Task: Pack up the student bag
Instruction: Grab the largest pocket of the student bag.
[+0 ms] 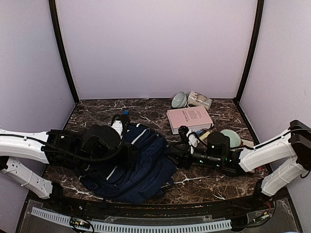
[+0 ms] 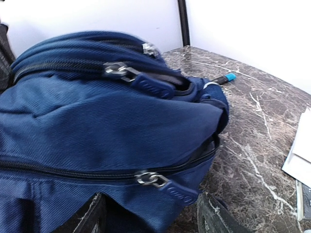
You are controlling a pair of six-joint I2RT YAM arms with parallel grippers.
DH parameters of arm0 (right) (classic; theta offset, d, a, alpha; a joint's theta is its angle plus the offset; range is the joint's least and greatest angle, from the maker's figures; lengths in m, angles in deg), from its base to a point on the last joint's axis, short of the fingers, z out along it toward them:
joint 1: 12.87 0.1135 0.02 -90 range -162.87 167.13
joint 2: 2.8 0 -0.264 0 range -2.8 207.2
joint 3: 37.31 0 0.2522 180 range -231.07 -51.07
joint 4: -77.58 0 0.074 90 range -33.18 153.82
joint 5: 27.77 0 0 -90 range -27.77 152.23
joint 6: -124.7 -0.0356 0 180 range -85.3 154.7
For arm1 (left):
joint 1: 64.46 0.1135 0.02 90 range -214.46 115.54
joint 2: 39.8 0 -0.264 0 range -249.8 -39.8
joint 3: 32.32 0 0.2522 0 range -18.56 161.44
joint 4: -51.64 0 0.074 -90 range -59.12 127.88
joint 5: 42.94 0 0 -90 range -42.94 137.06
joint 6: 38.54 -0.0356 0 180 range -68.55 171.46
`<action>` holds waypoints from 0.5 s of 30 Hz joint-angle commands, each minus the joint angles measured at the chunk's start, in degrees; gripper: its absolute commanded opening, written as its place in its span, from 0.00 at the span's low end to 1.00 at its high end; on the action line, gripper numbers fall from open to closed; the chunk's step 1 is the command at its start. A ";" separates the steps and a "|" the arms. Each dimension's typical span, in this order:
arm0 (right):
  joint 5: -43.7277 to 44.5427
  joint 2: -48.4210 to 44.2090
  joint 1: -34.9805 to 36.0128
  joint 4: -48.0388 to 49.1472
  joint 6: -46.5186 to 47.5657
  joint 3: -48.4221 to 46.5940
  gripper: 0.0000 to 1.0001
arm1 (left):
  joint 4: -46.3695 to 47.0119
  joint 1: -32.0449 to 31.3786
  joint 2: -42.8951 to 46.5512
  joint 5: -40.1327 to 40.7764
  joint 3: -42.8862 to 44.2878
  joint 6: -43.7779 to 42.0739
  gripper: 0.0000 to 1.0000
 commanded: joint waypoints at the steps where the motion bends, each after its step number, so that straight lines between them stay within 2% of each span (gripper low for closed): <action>1: -1.51 0.42 -1.79 3.28 -1.95 0.11 0.64 | 6.65 0.75 1.50 -3.50 3.57 1.61 0.00; 7: -4.85 1.50 -2.67 5.32 -2.35 0.09 0.61 | 9.00 2.83 3.21 -8.17 2.34 1.56 0.00; 12: -8.01 3.96 -3.55 6.57 -3.17 -0.78 0.50 | 10.49 3.61 3.60 -12.60 2.22 1.04 0.00; 15: -8.36 4.58 -3.82 6.71 -3.56 -0.97 0.49 | 8.38 3.96 3.63 -12.13 2.55 2.38 0.00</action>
